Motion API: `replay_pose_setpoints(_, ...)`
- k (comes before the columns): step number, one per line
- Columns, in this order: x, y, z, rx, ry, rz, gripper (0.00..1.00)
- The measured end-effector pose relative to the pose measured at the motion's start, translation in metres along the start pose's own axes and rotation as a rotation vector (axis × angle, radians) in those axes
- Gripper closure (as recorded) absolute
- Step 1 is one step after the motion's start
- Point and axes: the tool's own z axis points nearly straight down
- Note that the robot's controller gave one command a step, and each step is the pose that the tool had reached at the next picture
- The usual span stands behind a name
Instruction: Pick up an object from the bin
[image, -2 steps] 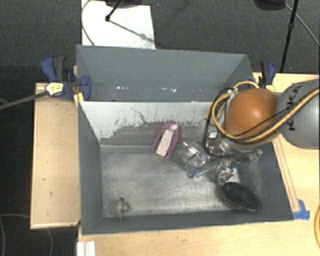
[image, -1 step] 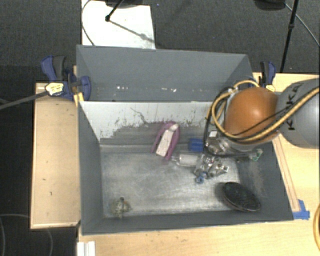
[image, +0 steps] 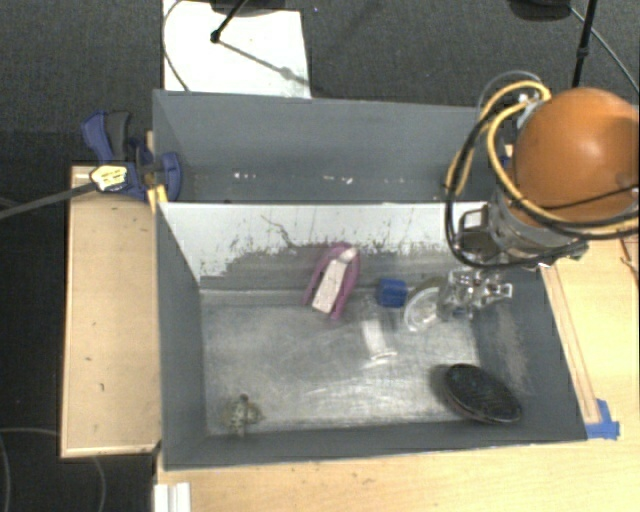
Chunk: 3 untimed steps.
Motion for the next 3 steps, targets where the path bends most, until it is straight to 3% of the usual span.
replay_pose_setpoints(1,-0.019,0.019,0.055,-0.013,0.001,-0.516,1.0)
replay_pose_setpoints(2,-0.047,0.018,0.054,-0.008,-0.004,-1.296,1.0)
replay_pose_setpoints(3,-0.064,-0.014,-0.071,-0.003,-0.004,-1.682,1.0)
